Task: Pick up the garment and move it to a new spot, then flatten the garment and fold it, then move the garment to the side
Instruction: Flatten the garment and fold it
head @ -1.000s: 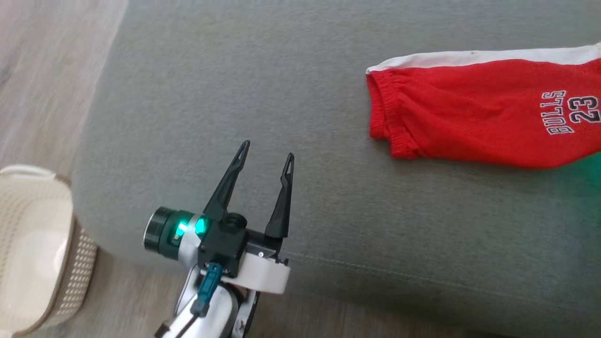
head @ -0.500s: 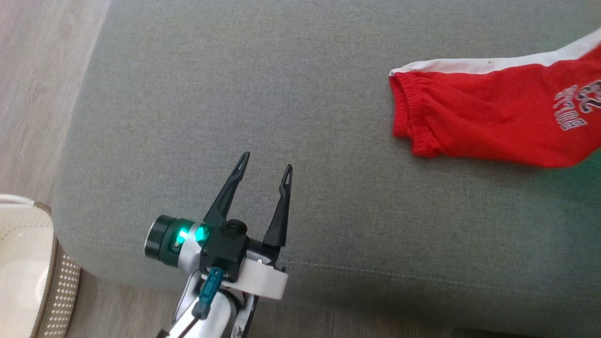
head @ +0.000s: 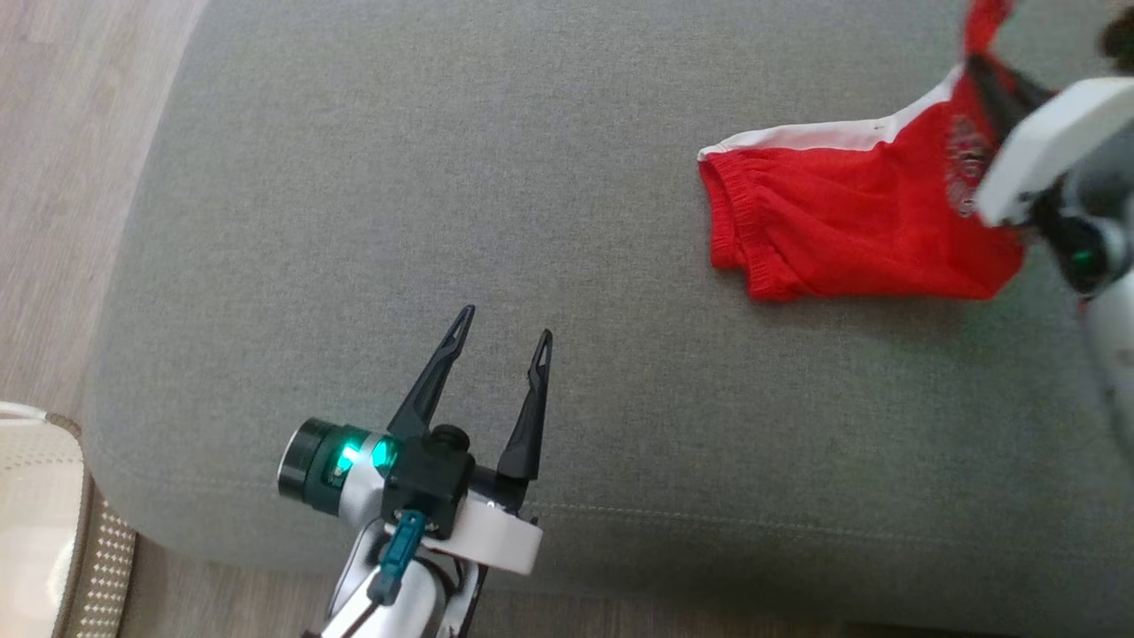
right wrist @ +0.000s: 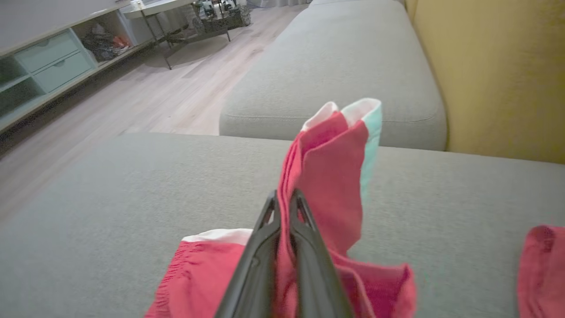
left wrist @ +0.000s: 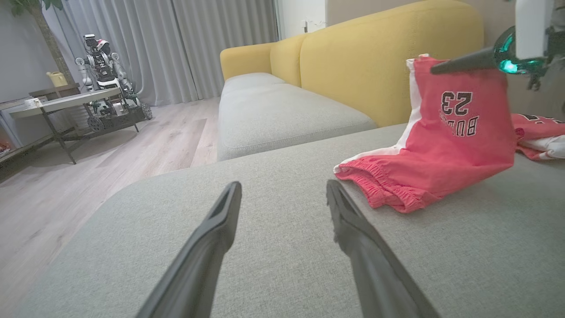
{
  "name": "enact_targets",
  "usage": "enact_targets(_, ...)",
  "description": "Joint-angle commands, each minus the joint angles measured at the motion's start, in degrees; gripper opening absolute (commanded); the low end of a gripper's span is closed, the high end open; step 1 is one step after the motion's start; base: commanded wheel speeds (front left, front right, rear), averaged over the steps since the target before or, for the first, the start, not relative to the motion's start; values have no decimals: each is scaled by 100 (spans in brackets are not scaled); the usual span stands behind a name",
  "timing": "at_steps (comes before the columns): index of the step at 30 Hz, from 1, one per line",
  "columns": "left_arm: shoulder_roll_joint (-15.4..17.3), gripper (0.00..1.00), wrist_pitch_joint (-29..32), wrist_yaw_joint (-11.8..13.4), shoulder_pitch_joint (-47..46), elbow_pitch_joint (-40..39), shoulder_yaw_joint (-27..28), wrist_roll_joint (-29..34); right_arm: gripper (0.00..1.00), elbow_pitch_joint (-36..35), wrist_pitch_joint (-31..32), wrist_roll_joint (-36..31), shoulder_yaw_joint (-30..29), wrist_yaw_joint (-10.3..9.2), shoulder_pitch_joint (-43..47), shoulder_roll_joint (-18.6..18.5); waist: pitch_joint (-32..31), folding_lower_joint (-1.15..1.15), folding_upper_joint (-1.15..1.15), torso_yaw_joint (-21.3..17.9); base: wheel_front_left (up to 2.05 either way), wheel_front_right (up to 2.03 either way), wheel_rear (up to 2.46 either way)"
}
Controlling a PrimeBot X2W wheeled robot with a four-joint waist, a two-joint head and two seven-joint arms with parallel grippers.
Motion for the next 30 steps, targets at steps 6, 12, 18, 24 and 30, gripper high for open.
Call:
enact_targets(6,9,100,-28,-41,-199,-129,114,21,0,-447,125,-9,307,-2,144,528,8,0,0,52,0,0,0)
enact_targets(12,-20,100,-28,-41,-215,-118,123,2,0,-443,144,-93,420,-2,204,974,67,0,0,163,0,0,0)
enact_targets(18,-72,100,-28,-66,-268,-102,105,-14,0,-205,202,-155,489,-2,252,1353,136,0,0,286,0,0,0)
enact_targets(24,-108,100,-28,-58,-292,-81,129,-27,100,-21,242,-49,426,-2,353,1540,171,0,0,337,0,0,0)
enact_targets(30,-124,100,-28,-29,-271,-90,171,-24,100,-576,-49,224,190,-2,424,1294,130,0,0,279,0,0,0)
